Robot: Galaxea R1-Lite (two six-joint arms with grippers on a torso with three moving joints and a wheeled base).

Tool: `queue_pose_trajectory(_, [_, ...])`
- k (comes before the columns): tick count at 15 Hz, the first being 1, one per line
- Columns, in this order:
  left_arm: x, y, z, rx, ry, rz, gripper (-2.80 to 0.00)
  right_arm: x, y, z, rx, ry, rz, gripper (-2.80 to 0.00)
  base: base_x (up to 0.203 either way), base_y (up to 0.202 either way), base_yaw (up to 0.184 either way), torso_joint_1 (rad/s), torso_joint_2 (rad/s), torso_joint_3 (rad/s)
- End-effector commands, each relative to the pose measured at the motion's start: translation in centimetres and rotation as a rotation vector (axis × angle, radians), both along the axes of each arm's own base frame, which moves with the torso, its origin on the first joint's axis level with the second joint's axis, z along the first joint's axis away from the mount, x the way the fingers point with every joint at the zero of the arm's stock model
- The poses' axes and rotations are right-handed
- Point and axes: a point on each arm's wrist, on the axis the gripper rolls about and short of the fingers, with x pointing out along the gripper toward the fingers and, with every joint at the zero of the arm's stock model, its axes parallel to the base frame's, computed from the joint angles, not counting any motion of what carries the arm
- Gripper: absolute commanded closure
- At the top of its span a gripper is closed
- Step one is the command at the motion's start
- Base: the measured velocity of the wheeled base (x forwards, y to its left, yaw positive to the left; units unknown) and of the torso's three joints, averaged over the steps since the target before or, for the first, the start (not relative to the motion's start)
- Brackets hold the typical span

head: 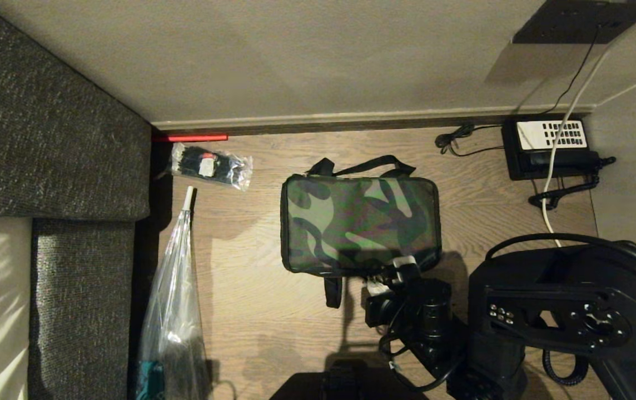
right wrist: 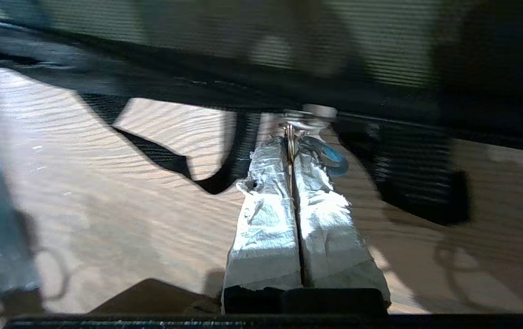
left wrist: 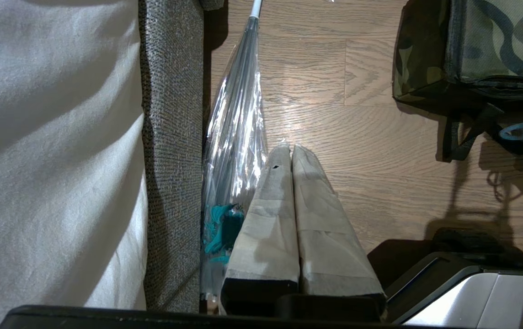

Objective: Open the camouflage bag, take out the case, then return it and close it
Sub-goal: Open the top of the storage box

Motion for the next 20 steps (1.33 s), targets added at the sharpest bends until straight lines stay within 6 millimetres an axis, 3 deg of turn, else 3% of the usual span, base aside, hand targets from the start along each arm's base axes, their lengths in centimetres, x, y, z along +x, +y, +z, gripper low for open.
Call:
queue_pose_trajectory(1, [0.0, 0.0, -0.1, 0.0, 0.003, 0.001, 0.0, -0.6, -0.5, 0.2, -0.007, 0.009, -0.003, 0.0, 0.0, 0.0, 0.0, 0.0, 0.0, 0.0])
queue_pose_trajectory(3, [0.0, 0.0, -0.1, 0.0, 0.003, 0.001, 0.0, -1.8, -1.6, 0.5, -0.073, 0.027, 0.011, 0.0, 0.0, 0.0, 0.0, 0.0, 0.0, 0.0])
queue_pose_trajectory(6, [0.0, 0.0, -0.1, 0.0, 0.003, 0.001, 0.0, -1.6, -2.8, 1.5, -0.094, 0.009, 0.01, 0.0, 0.0, 0.0, 0.0, 0.0, 0.0, 0.0])
queue_pose_trajectory(14, [0.0, 0.0, -0.1, 0.0, 0.003, 0.001, 0.0, 0.5, -7.5, 3.2, -0.141, -0.034, -0.032, 0.0, 0.0, 0.0, 0.0, 0.0, 0.0, 0.0])
queue_pose_trajectory(20, [0.0, 0.0, -0.1, 0.0, 0.003, 0.001, 0.0, -0.2, -10.1, 3.1, -0.197, 0.125, -0.069, 0.0, 0.0, 0.0, 0.0, 0.0, 0.0, 0.0])
